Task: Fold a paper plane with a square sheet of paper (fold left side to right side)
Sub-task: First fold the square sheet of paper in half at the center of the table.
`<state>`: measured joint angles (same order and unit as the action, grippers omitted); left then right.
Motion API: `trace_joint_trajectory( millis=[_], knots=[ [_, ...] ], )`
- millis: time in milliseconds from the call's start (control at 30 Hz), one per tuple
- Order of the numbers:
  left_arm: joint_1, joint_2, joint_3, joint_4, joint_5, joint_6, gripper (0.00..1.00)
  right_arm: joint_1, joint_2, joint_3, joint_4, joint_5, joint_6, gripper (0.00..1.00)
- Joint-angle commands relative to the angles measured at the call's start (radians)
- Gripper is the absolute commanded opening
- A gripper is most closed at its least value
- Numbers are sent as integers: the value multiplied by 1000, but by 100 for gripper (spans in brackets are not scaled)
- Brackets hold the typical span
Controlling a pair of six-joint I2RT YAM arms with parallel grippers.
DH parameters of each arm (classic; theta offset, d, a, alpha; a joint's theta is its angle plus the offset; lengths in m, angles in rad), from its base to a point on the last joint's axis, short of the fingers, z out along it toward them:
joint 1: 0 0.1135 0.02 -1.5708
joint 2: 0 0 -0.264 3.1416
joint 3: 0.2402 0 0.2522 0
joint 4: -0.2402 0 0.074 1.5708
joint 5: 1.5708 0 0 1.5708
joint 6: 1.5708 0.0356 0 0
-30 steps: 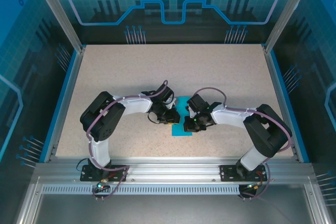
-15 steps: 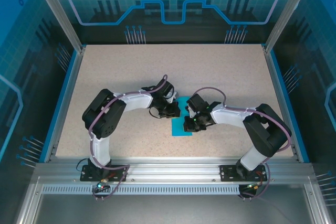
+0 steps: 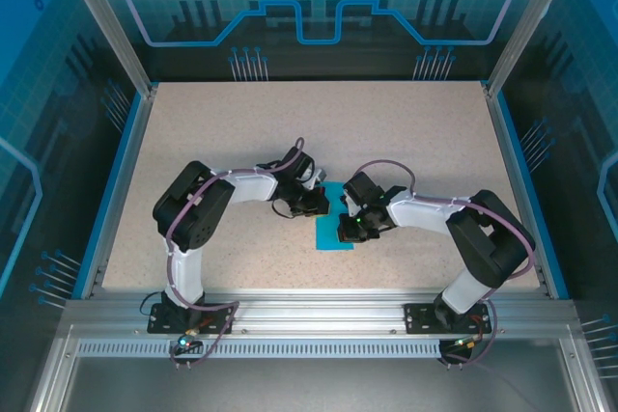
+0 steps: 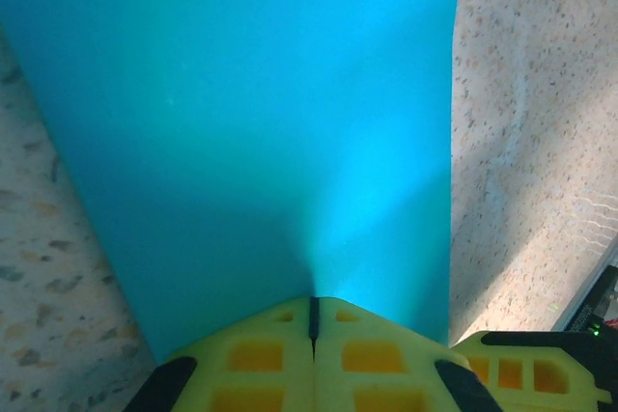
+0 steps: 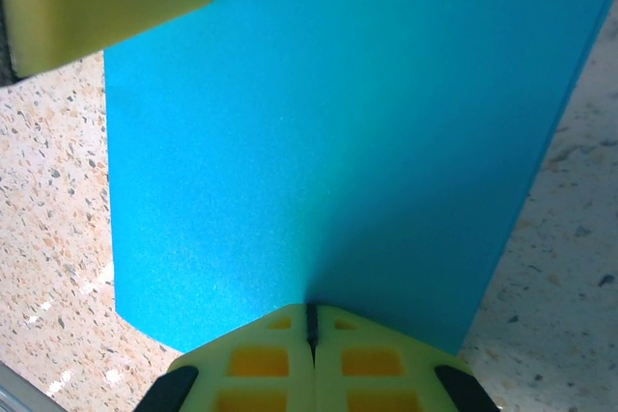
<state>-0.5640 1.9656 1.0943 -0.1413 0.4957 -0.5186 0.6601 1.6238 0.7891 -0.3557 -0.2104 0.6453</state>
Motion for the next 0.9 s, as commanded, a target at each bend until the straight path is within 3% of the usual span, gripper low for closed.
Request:
trace_joint_trajectory(
  millis=[0, 433, 867],
  knots=[
    [18, -1, -36, 59, -50, 7, 6, -9, 67, -45, -127, 80, -22, 5],
    [62, -36, -80, 133, -77, 3, 7, -14, 62, -60, -132, 85, -32, 5],
    [109, 6, 22, 105, -89, 24, 8, -17, 60, -70, -132, 83, -35, 4]
  ],
)
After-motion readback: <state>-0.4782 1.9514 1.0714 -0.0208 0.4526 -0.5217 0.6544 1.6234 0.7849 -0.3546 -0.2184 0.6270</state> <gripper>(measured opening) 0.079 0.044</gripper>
